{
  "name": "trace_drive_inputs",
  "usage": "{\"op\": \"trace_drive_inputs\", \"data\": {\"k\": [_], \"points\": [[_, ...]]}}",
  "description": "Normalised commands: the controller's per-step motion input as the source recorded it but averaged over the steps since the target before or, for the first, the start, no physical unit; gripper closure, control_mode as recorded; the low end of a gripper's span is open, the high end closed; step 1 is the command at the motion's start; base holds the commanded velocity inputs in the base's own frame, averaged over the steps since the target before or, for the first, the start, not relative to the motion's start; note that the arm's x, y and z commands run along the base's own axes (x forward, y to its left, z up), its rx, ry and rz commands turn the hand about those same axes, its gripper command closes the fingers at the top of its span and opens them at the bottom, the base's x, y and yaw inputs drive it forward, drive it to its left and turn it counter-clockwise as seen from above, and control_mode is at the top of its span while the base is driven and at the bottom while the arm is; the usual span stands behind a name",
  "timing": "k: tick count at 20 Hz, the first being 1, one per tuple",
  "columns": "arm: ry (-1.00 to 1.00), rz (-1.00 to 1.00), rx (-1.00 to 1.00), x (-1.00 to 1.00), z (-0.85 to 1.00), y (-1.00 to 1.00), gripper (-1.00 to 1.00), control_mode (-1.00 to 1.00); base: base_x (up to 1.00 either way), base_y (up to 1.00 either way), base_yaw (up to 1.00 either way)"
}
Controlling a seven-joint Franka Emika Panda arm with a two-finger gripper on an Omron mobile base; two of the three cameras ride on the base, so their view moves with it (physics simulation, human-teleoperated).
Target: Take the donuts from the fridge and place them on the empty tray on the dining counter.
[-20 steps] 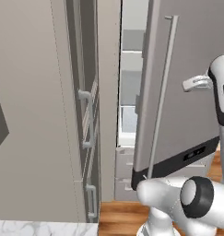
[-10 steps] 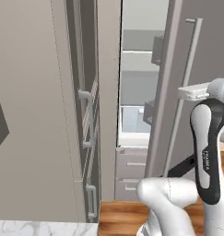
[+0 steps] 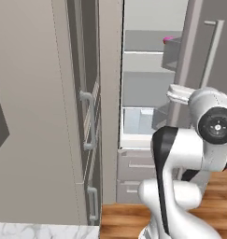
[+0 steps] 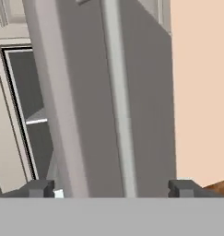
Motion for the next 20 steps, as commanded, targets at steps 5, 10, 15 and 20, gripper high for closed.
{"op": "trace_drive_inputs", "data": {"k": [5, 10, 15, 20], "points": [[-0.03, -0.04, 0.31, -1.0, 0.11, -0.17, -1.0, -1.0, 0.0, 0.0, 0.0], [-0.13, 0.0, 0.16, -0.88, -0.06, 0.0, -1.0, -1.0, 0.0, 0.0, 0.0], [-0.13, 0.04, 0.02, -0.5, 0.1, 0.0, -1.0, 1.0, -0.2, 0.0, 0.01], [0.0, 0.0, 0.0, 0.0, 0.0, 0.0, -1.0, 1.0, -1.0, 0.35, 0.05]]}}
